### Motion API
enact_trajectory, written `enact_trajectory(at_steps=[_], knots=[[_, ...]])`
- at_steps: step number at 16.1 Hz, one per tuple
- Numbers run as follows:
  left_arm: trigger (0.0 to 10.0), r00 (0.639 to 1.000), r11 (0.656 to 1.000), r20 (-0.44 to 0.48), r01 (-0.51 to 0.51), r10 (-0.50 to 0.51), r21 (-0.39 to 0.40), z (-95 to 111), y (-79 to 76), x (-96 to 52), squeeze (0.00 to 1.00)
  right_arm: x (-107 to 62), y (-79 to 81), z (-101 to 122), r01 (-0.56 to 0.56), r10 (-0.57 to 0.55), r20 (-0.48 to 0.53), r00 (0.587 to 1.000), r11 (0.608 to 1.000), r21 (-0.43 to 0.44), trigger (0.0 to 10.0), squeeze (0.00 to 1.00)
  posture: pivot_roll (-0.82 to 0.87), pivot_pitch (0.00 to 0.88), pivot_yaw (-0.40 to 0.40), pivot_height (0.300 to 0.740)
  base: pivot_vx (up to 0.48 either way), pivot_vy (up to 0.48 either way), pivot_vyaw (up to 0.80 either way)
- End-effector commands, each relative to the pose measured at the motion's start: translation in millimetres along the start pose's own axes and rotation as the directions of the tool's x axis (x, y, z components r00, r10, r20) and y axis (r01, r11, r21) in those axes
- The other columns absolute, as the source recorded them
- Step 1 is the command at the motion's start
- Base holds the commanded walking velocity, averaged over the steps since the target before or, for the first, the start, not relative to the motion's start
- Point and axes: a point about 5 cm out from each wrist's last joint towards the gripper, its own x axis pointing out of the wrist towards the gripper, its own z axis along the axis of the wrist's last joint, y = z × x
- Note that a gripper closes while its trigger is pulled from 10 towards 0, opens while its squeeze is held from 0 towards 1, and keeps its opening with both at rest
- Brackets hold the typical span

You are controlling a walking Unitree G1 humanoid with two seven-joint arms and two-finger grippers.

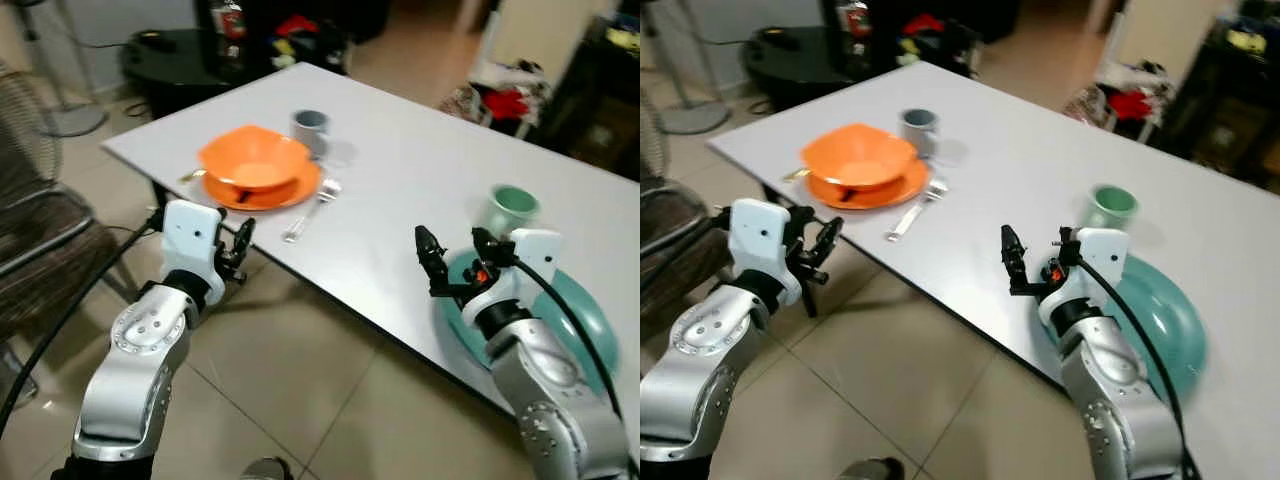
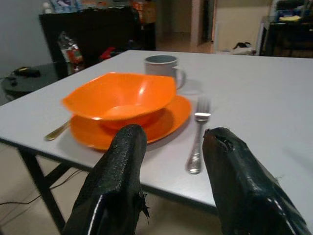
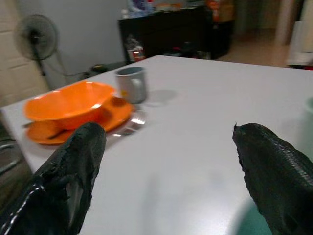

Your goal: Setting the table

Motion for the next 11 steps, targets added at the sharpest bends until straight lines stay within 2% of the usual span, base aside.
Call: enact_trajectory(at_steps=[1,4,6,11], knots=[[10.0,1.000,1.000,-0.018,-0.009,0.009,0.001,-4.4,0.8,0.2,0.00,0.7,-3.1,-2.4,0.013,-0.013,-0.004,1.000,1.000,-0.010,10.0,1.00,0.09,0.000,-0.061,0.740,0.000,0.000,0.80],[10.0,1.000,0.999,-0.009,0.006,-0.006,0.032,0.7,2.4,3.9,0.00,0.8,-1.8,-8.3,0.010,-0.010,-0.024,1.000,1.000,0.005,10.0,1.00,0.10,0.000,-0.056,0.740,0.000,0.000,0.80],[10.0,1.000,1.000,-0.003,-0.005,0.005,0.024,1.1,4.3,6.6,0.00,2.4,-3.1,-13.6,0.025,-0.024,-0.033,0.999,1.000,0.012,10.0,1.00,0.09,0.000,-0.043,0.740,0.000,0.000,0.80],[10.0,1.000,1.000,0.000,0.003,-0.003,0.011,2.5,1.4,13.0,0.00,8.2,-7.7,-10.4,0.072,-0.072,-0.012,0.997,0.997,0.004,10.0,1.00,0.08,0.000,-0.025,0.740,0.000,0.000,0.80]])
